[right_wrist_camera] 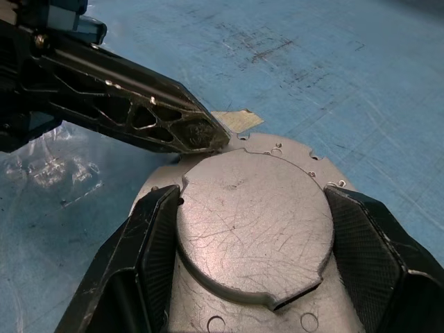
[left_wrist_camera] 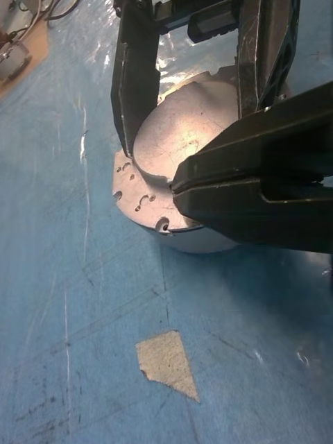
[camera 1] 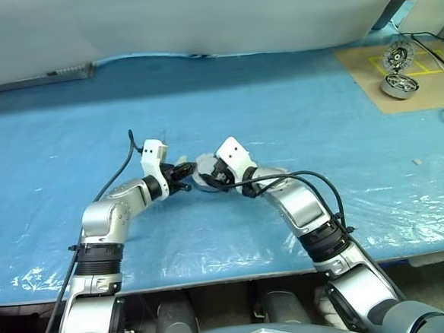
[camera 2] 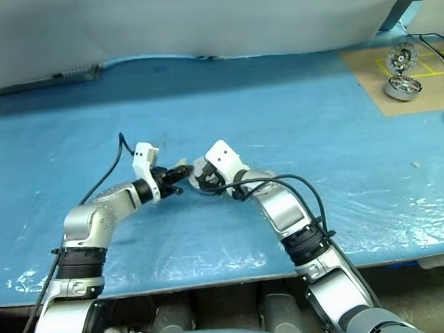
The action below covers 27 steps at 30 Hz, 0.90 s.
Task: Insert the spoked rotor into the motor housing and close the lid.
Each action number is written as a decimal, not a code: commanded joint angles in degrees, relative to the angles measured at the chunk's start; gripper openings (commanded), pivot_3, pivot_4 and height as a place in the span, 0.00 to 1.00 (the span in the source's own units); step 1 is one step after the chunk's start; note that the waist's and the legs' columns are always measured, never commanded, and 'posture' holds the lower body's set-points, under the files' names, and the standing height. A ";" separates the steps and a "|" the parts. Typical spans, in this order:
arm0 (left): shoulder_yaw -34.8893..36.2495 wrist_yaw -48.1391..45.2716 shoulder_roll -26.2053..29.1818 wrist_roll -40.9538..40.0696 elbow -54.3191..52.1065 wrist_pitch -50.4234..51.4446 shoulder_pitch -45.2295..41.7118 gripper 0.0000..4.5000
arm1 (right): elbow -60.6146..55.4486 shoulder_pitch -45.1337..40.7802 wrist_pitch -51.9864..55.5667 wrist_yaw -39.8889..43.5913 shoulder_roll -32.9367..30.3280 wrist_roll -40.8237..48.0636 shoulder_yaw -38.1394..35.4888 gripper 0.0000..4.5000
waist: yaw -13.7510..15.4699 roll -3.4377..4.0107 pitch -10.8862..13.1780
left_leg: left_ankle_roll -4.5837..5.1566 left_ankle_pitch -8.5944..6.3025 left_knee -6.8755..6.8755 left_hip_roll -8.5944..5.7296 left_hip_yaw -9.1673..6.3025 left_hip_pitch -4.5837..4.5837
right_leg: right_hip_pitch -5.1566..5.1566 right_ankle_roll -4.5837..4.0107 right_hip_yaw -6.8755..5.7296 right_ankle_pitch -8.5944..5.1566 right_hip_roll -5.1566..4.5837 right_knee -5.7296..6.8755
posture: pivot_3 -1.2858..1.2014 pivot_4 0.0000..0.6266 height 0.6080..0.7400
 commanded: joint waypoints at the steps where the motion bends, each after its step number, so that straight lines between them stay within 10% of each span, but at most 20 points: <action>1: -1.85 0.27 0.13 1.56 -0.39 -0.63 0.08 0.00 | 3.02 2.56 2.68 0.06 -0.21 -1.14 2.07 0.66 | 0.03 0.01 -0.02 | 0.00 0.00 -0.01 0.00 0.00 0.01 | 0.01 0.00 0.00 0.00 0.00 0.00 | 0.52 0.24 1.00; 10: -4.06 1.16 -1.31 3.48 0.19 -1.36 -0.02 0.00 | 1.94 2.74 1.43 1.84 -0.19 0.76 0.62 0.66 | 0.11 0.04 -0.12 | 0.01 -0.01 -0.03 -0.01 0.00 0.13 | 0.15 0.04 0.00 -0.02 -0.01 -0.06 | 0.52 0.24 1.00; 15: -4.11 1.27 -1.70 3.74 0.03 -1.82 -0.08 0.00 | -3.78 4.04 5.44 3.00 -2.18 3.13 -3.09 1.00 | 0.42 0.04 -0.12 | 0.01 -0.01 -0.08 -0.04 -0.01 0.07 | 0.15 0.08 0.00 -0.05 -0.04 -0.14 | 0.52 0.24 1.00; 27: -5.54 1.04 -3.67 4.26 -0.55 -3.10 -0.07 0.00 | -16.22 8.08 27.01 -3.83 4.72 21.65 -26.65 1.00 | 1.64 0.07 -0.08 | 0.01 -0.01 -0.18 -0.05 -0.03 -0.13 | -0.02 0.19 -0.01 -0.13 -0.03 -0.18 | 0.52 0.24 1.00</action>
